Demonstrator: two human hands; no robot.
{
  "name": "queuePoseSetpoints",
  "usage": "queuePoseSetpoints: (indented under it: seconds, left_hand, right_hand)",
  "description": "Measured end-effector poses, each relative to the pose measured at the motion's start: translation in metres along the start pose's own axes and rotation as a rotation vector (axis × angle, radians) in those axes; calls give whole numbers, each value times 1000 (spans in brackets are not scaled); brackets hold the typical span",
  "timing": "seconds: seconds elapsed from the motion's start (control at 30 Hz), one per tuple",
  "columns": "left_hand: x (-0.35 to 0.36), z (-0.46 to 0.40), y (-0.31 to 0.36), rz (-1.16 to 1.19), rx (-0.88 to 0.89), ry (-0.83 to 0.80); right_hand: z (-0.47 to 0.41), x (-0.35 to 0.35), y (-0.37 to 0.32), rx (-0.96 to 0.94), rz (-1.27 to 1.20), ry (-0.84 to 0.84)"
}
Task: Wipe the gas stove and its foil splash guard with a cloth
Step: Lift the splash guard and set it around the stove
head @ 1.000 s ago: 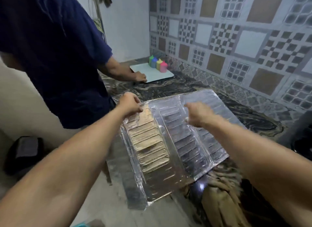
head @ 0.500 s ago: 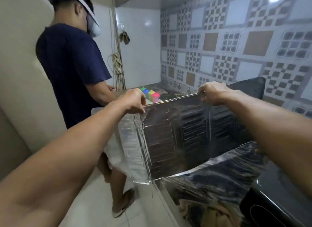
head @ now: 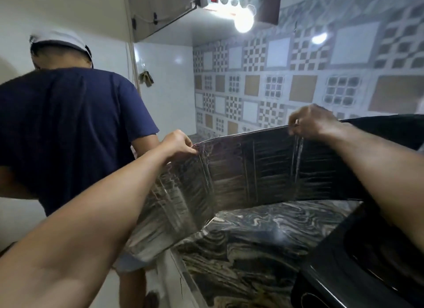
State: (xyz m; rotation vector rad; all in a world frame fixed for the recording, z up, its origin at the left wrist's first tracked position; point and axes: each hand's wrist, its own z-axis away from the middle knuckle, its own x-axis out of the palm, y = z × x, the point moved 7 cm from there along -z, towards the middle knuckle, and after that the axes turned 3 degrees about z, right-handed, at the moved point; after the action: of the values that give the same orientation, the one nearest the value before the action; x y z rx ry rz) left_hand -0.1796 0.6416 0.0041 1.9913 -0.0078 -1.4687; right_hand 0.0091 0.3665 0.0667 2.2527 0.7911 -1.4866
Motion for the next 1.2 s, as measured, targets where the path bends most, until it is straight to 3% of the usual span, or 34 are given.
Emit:
queuePoseSetpoints:
  seconds: [0.17,0.33,0.53,0.67,0.93,1.2]
  left_hand:
    - [30,-17,40,213,21,-61]
    - [67,-30,77,131,34,-209]
    - [82,-54,152,142,103,-31]
    - [106,-59,200,154,148,-74]
    - [152,-69,268,174,193,-105]
    - [217,-74,325,95,266,-255]
  right_hand:
    - [9,-27,57,118,11,53]
    - [35,-56,119,229,80,125]
    - [60,-83,179,276,147,206]
    - [75,-91,217,311,171,229]
    - [98,-85,285,340,163,60]
    - [120,-61,340,390,117,-83]
